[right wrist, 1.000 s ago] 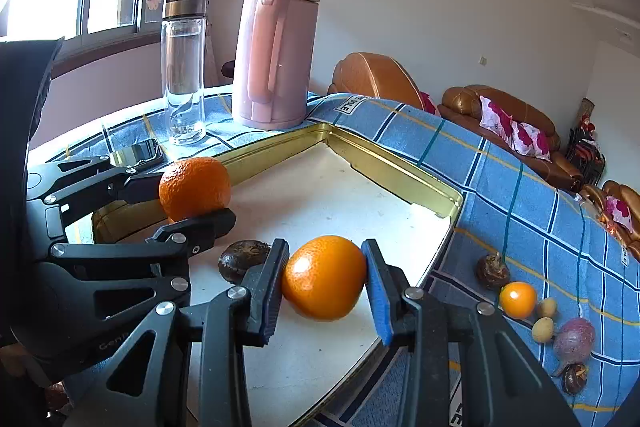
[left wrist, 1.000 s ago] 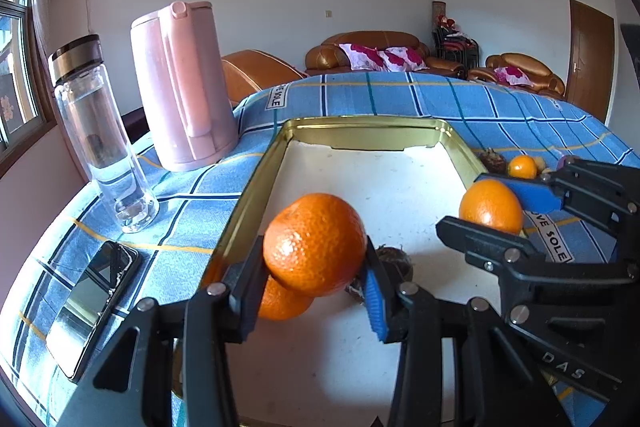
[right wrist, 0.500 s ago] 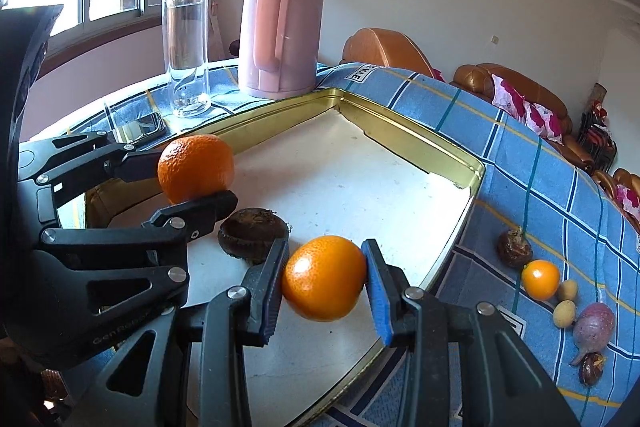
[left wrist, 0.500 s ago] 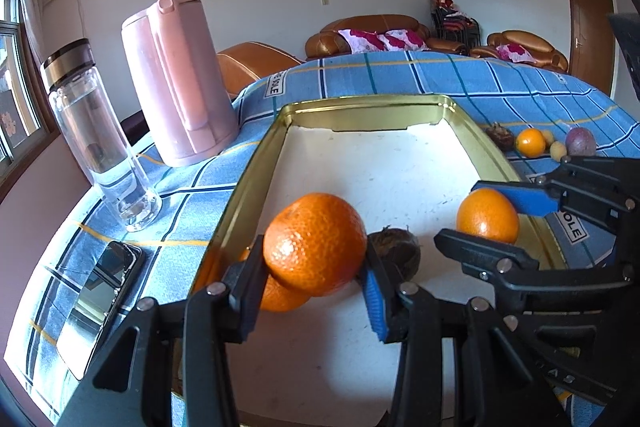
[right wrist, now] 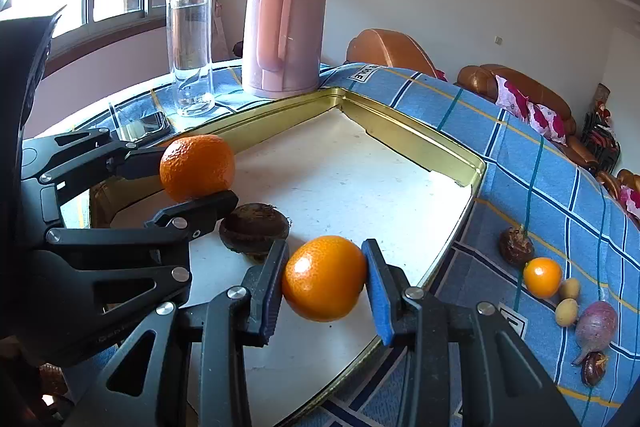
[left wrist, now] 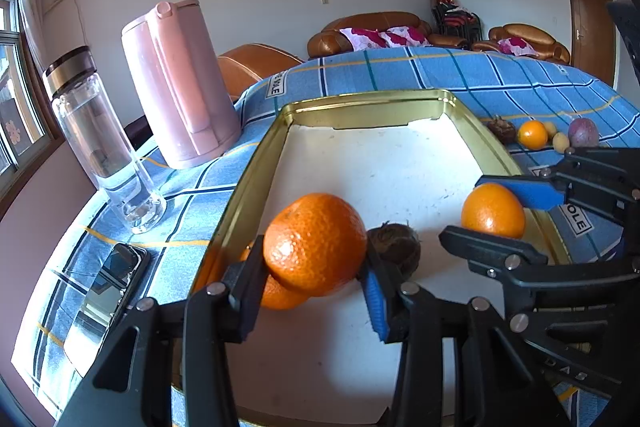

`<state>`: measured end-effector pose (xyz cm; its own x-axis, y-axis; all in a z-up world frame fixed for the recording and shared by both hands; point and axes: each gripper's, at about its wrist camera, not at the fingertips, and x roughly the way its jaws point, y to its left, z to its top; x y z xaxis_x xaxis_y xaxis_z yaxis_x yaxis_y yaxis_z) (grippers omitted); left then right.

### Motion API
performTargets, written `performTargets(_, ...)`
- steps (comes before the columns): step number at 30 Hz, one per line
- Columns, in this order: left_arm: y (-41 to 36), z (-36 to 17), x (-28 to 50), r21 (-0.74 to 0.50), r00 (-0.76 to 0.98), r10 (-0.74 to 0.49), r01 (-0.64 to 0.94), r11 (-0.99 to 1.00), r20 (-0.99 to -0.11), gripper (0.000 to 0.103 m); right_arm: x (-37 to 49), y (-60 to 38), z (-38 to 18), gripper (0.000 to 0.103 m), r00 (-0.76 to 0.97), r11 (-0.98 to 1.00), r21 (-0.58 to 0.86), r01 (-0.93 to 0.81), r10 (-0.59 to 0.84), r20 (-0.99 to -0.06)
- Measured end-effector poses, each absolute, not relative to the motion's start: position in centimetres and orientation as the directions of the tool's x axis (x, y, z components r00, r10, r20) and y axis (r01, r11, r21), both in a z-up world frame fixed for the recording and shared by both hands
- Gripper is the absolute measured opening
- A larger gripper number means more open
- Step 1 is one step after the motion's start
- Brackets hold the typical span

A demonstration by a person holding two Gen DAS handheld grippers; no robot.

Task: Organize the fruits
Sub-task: 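Open the right tool to drop the orange while the left tool releases the mandarin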

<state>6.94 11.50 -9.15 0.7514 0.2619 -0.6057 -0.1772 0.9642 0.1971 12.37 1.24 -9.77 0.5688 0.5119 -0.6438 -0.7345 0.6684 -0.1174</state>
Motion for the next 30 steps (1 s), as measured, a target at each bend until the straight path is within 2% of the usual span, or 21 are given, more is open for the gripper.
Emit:
performTargets(8,11.4,-9.2,6.6,0.203,0.749,0.270,-0.183,0.962,-0.606,0.047,12.2,0.8,-9.5,0.045,0.582,0.673,-0.125,-0.729,0.514,-0.630)
performTargets(11,11.3,-9.0,6.3,0.203,0.751,0.274,-0.188,0.961,-0.601,0.051,12.0,0.4,-9.3,0.049,0.593,0.681,-0.121,-0.722,0.520,-0.615)
performTargets(13,11.3,-8.8,6.1,0.208,0.754,0.288,-0.202,0.957,-0.591,0.060,12.0,0.1,-9.0,0.052,0.605,0.690,-0.120,-0.714,0.521,-0.603)
performTargets(18,11.1,-7.6,5.4,0.204,0.774,0.301,-0.224,0.953,-0.557,0.072,11.8,-1.2,-8.1,0.063,0.633,0.712,-0.110,-0.694,0.530,-0.565)
performTargets(20,10.8,-7.2,5.3,0.203,0.782,0.301,-0.225,0.953,-0.546,0.076,11.7,-1.8,-7.7,0.065,0.648,0.721,-0.112,-0.683,0.530,-0.547)
performTargets(25,9.0,-6.5,5.4,0.207,0.808,0.285,-0.205,0.957,-0.516,0.095,11.6,-4.4,-6.3,0.066,0.682,0.752,-0.094,-0.653,0.529,-0.506)
performTargets(30,6.2,-5.8,5.5,0.223,0.831,0.249,-0.155,0.962,-0.497,0.096,12.0,-8.9,-5.5,0.067,0.735,0.804,-0.092,-0.588,0.482,-0.477)
